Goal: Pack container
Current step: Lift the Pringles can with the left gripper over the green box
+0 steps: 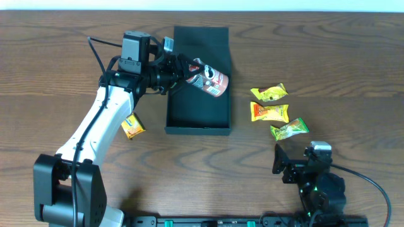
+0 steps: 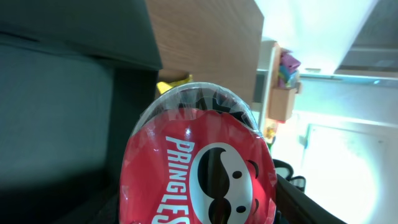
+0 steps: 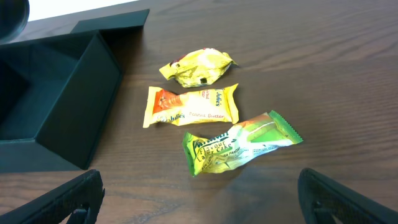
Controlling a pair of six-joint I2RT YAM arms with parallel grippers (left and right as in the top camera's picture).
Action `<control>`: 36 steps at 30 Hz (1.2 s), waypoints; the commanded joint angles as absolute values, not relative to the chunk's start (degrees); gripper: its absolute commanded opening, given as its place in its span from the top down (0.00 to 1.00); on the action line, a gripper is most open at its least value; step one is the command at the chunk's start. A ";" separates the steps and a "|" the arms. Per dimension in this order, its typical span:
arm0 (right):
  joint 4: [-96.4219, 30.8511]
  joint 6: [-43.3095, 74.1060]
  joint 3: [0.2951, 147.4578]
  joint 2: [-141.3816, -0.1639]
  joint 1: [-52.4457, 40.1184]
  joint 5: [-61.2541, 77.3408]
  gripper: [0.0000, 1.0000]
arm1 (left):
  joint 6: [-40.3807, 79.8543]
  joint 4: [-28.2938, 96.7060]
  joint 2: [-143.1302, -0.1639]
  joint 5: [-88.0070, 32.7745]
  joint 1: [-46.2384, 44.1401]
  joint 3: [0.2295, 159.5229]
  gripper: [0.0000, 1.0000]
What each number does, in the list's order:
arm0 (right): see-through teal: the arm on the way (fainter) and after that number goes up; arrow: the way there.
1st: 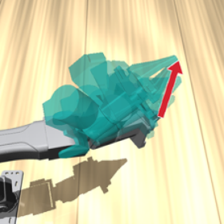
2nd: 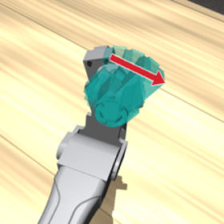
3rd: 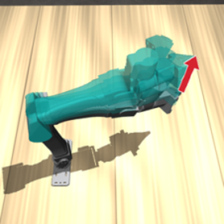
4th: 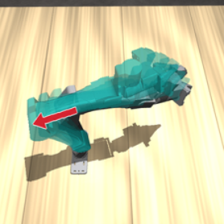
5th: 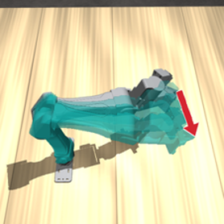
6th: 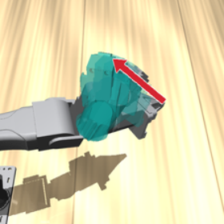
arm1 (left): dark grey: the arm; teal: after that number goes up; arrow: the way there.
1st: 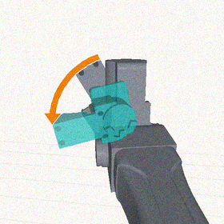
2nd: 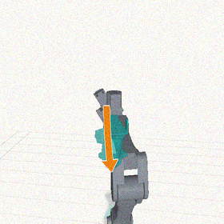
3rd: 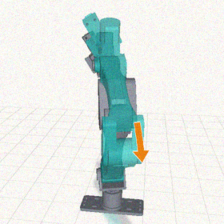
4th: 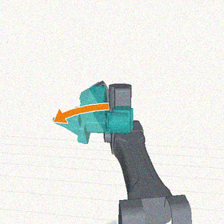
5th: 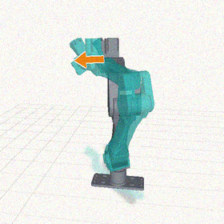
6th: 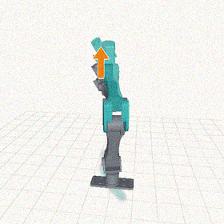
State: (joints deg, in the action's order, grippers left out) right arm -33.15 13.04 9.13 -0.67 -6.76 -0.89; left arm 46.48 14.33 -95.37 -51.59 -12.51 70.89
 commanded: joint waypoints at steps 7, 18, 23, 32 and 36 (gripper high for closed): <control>-33.17 13.69 8.60 -0.32 -6.79 -1.06 0.01 | 49.78 13.43 -95.46 -52.01 -13.74 70.50 0.37; -33.17 13.69 8.60 -0.32 -6.79 -1.06 0.01 | 54.94 13.47 -98.80 -46.94 -18.63 69.32 0.35; -33.17 13.69 8.60 -0.32 -6.79 -1.06 0.01 | 58.33 13.23 -102.19 -44.71 -18.52 69.32 0.40; -33.17 13.69 8.60 -0.32 -6.79 -1.06 0.01 | 62.41 13.63 -102.76 -41.25 -16.78 69.32 0.36; -33.17 13.69 8.60 -0.32 -6.79 -1.06 0.01 | 65.01 17.85 -102.85 -40.45 -16.78 69.25 0.36</control>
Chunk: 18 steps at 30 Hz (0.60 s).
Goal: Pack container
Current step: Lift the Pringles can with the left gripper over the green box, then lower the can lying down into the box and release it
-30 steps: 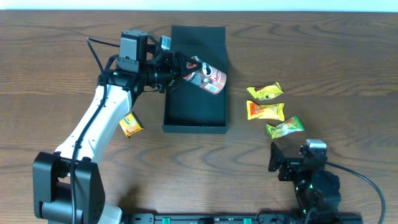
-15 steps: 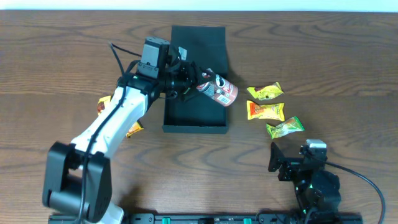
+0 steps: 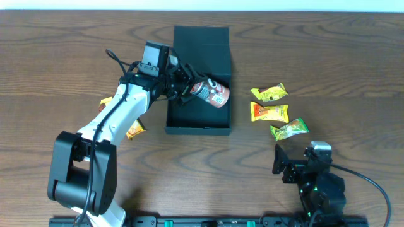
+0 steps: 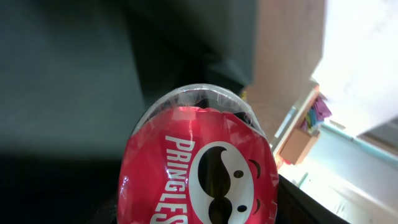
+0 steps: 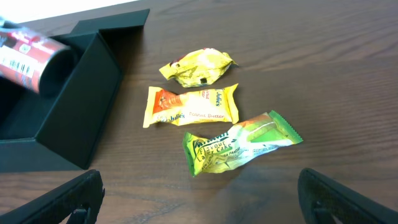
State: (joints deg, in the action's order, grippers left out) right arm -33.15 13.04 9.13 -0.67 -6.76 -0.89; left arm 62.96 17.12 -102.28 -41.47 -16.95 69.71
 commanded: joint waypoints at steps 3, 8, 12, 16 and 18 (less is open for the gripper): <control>-33.17 13.69 8.60 -0.32 -6.79 -1.06 0.01 | 67.55 20.25 -103.07 -39.86 -16.78 68.73 0.35; -33.17 13.69 8.60 -0.32 -6.79 -1.06 0.01 | 72.25 22.70 -104.97 -40.14 -16.80 68.62 0.32; -33.17 13.69 8.60 -0.32 -6.79 -1.06 0.01 | 75.09 22.70 -105.43 -40.01 -16.78 68.62 0.18; -33.17 13.69 8.60 -0.32 -6.79 -1.06 0.01 | 75.48 22.70 -105.43 -39.62 -16.67 68.62 0.18; -33.17 13.69 8.60 -0.32 -6.79 -1.06 0.01 | 75.46 22.68 -105.43 -39.62 -16.45 68.62 0.19</control>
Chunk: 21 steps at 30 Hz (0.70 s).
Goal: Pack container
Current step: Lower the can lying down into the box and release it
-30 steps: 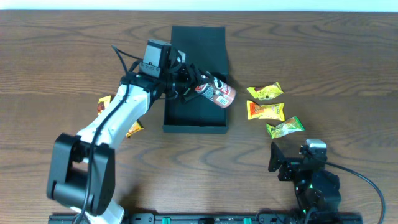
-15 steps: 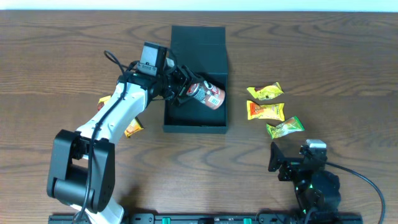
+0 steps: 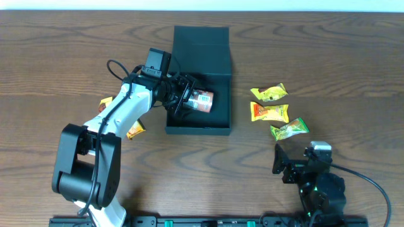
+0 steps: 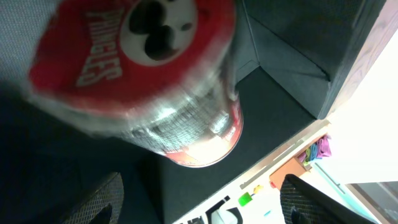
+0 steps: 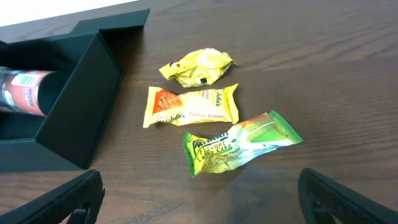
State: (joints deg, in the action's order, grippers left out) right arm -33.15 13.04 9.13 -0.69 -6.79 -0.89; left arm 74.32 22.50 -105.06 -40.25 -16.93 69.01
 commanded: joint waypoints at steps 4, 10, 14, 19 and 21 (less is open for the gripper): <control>-33.17 13.69 8.60 -0.32 -6.79 -1.06 0.01 | 75.37 22.57 -105.43 -40.14 -15.94 68.62 0.19; -33.17 13.69 8.60 -0.32 -6.79 -1.06 0.01 | 71.64 18.26 -105.08 -44.62 -15.31 68.97 0.28; -33.17 13.69 8.60 -0.32 -6.79 -1.06 0.01 | 67.48 16.38 -104.07 -45.04 -15.40 70.22 0.41; -33.17 13.69 8.60 -0.32 -6.79 -1.06 0.01 | 57.54 16.67 -100.88 -39.53 -15.40 71.33 0.60; -33.17 13.69 8.60 -0.32 -6.79 -1.06 0.01 | 53.10 18.39 -99.81 -34.00 -15.40 71.31 0.81</control>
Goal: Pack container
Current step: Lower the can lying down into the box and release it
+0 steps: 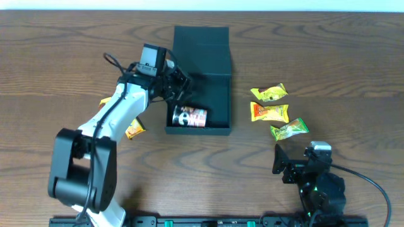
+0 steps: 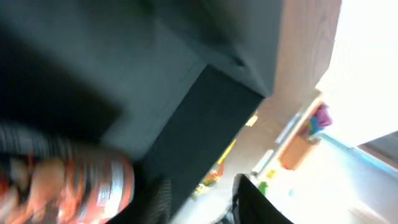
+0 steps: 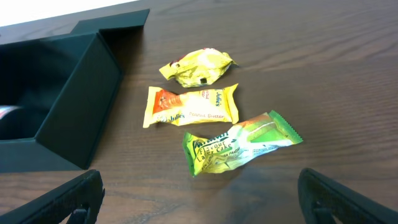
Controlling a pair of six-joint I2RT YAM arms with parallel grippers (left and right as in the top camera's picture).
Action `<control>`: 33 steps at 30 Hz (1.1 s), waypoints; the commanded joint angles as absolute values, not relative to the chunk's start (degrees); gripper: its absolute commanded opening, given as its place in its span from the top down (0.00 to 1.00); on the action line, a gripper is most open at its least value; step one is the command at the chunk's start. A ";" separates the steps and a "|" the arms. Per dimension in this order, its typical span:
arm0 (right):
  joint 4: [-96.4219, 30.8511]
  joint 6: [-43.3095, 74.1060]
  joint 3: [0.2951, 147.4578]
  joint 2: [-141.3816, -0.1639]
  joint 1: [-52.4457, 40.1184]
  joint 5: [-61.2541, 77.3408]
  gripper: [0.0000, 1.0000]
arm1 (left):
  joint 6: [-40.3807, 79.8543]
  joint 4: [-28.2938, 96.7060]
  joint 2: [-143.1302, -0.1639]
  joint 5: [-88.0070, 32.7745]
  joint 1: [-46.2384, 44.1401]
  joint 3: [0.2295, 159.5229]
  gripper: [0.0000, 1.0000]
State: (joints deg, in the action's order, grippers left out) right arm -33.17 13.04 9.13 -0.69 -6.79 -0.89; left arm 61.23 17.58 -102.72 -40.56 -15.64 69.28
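The black box stands open at mid-table. A red Pringles can lies on its side inside it, by the near wall, and shows blurred at the lower left of the left wrist view. My left gripper hovers over the box's left part, above the can, open and empty. My right gripper rests open near the front right of the table, short of a green packet.
Three snack packets lie right of the box: yellow, orange-yellow, green. An orange packet lies left of the box, with another partly under the left arm. The box's lid part stands at the far end.
The can has come away from my left gripper and now lies nearer the box's front wall. The left gripper has drawn back upward and away from it. The right arm is still.
My left gripper held the Pringles can over the box's right rim. Then it held the can lower over the box's middle. Then its fingers stood wide apart with the can down in the box. Now the can lies free and the gripper is above it.
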 commanded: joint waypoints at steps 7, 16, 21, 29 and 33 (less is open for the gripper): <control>-33.17 13.69 8.60 -0.32 -6.79 -1.06 0.01 | 40.53 28.29 -99.50 -17.41 -17.52 71.33 0.94; -33.17 13.69 8.60 -0.32 -6.79 -1.06 0.01 | 31.51 30.72 -99.50 -0.89 -27.20 71.33 0.94; -33.17 13.67 8.60 -0.32 -6.79 -1.06 0.01 | 30.20 33.19 -99.77 4.49 -29.98 71.31 0.94; -33.17 13.69 8.60 -0.34 -6.79 -1.06 0.01 | 28.25 34.13 -101.78 4.51 -30.20 71.29 0.94; -33.17 13.69 8.60 -0.32 -6.79 -1.06 0.01 | 28.29 35.77 -103.85 3.77 -30.20 71.29 0.94</control>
